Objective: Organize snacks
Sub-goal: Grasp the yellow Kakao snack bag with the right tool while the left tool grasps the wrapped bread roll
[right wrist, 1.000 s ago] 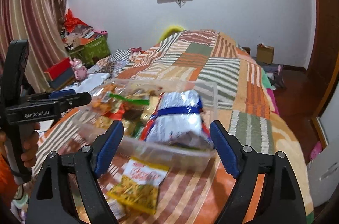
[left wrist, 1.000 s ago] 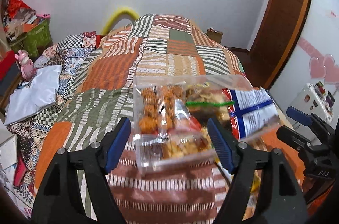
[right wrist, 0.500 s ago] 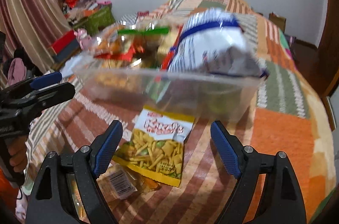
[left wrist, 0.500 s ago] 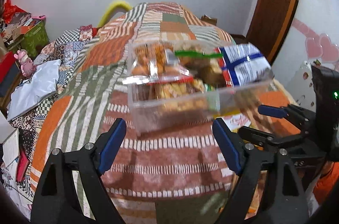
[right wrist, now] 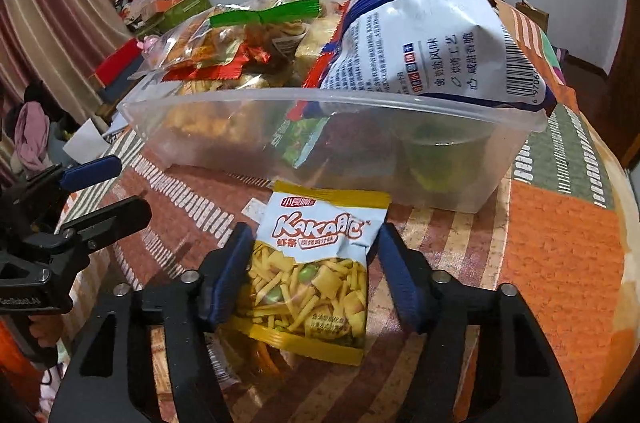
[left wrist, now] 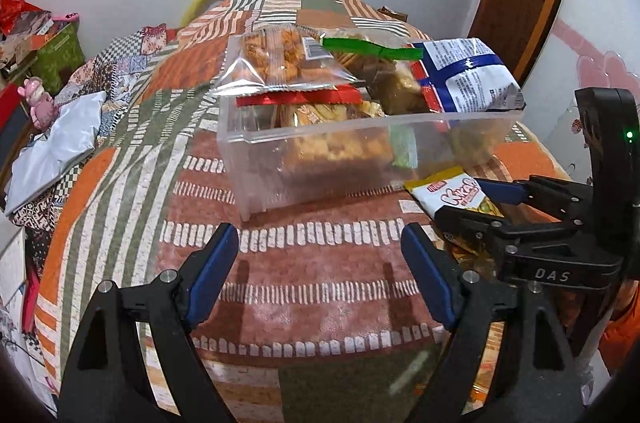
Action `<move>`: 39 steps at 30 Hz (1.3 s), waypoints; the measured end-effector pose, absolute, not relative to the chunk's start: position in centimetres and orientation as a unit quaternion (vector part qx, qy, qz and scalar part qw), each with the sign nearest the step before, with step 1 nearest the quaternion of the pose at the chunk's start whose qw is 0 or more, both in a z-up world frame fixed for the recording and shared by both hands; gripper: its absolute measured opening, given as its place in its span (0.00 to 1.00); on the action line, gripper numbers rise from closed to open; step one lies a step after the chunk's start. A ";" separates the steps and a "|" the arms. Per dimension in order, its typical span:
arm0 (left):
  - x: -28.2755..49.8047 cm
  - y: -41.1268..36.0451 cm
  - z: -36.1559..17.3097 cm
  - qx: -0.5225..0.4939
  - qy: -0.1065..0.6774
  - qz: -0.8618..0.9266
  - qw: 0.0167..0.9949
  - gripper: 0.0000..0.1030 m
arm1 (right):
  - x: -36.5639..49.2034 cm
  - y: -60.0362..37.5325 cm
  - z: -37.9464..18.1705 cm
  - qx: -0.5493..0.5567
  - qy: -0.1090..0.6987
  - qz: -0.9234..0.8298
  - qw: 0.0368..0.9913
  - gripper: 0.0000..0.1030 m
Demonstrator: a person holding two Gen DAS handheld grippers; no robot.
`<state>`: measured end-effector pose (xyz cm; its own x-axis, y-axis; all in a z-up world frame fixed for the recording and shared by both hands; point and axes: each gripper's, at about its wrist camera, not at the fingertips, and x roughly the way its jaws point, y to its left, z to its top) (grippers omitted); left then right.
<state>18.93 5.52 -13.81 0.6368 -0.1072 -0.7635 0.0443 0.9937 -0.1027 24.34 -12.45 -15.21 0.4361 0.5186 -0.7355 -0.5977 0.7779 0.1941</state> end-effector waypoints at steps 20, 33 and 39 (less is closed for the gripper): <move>16.0 0.1 -13.7 -0.024 0.442 -0.099 0.891 0.81 | 21.8 -17.5 -12.9 -0.023 0.377 0.313 0.871 0.40; 14.0 -2.9 -15.2 -0.027 0.461 -0.133 0.877 0.70 | 19.5 -19.6 -11.8 0.009 0.359 0.316 0.878 0.40; 14.4 -2.3 -15.5 -0.037 0.455 -0.121 0.881 0.44 | 19.3 -20.0 -11.6 0.019 0.356 0.321 0.878 0.40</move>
<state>14.42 -2.30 -15.50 0.5560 -0.2473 -0.7935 0.1807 0.9678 -0.1751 19.29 -19.99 -11.59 0.5410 0.5763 -0.6125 -0.5497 0.7935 0.2612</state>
